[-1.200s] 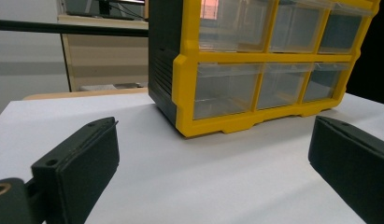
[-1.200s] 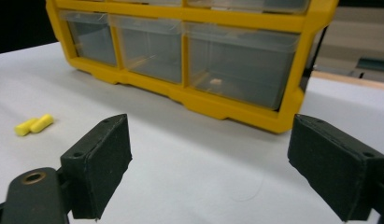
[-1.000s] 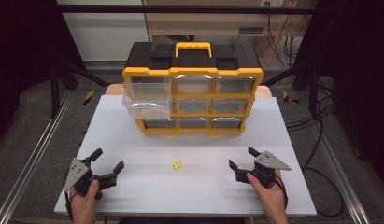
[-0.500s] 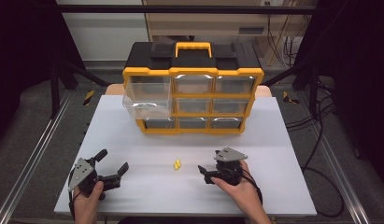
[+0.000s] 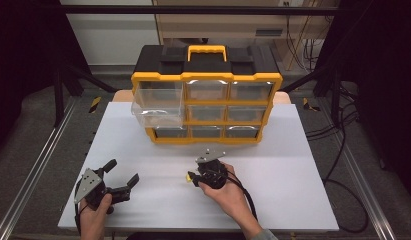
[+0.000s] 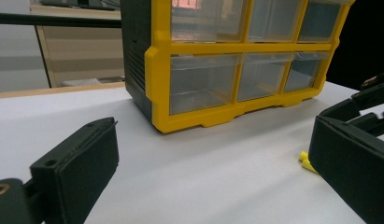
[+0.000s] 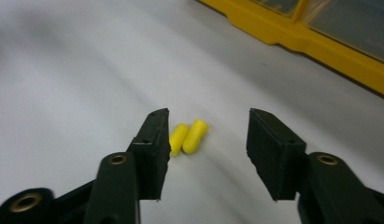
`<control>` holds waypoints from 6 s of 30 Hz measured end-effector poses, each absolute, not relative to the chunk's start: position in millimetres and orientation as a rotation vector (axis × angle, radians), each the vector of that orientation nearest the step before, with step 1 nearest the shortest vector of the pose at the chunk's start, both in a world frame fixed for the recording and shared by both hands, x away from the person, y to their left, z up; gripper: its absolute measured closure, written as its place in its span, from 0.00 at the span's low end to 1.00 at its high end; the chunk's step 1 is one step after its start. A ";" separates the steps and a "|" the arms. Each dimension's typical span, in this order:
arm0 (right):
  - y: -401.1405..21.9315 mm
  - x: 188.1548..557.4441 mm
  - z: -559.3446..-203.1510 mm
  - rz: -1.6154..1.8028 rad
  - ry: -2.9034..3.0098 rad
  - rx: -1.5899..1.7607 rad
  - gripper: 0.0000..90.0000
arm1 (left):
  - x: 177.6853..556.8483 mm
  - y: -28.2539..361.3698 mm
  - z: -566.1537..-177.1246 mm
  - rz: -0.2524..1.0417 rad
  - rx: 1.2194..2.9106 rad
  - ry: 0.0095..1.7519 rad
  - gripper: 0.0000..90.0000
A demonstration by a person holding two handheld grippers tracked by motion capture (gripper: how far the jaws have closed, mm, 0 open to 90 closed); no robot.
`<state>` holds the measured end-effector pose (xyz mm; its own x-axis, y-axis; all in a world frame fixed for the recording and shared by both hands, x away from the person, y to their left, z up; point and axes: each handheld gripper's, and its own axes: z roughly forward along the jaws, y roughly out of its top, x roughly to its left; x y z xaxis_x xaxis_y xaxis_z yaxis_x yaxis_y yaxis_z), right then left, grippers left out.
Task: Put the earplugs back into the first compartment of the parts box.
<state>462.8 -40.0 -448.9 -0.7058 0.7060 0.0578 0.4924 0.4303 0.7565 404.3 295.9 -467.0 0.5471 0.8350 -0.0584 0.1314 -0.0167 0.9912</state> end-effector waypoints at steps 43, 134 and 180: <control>-30.5 480.5 -472.9 1.137 2.476 1.217 0.92 | 403.1 290.0 -465.3 0.705 1.538 0.839 0.02; -14.5 501.5 -220.6 1.589 1.993 0.727 0.81 | 404.4 294.2 -466.3 0.712 1.526 0.863 0.02; -68.1 468.3 -304.8 1.417 2.070 0.885 0.10 | 403.7 294.6 -465.7 0.735 1.522 0.856 0.01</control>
<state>468.3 -68.1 -304.8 -0.6773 0.7352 -0.0268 0.2412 0.2563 0.9360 403.7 294.6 -465.7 0.5329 0.8460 -0.0175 0.1107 -0.0491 0.9926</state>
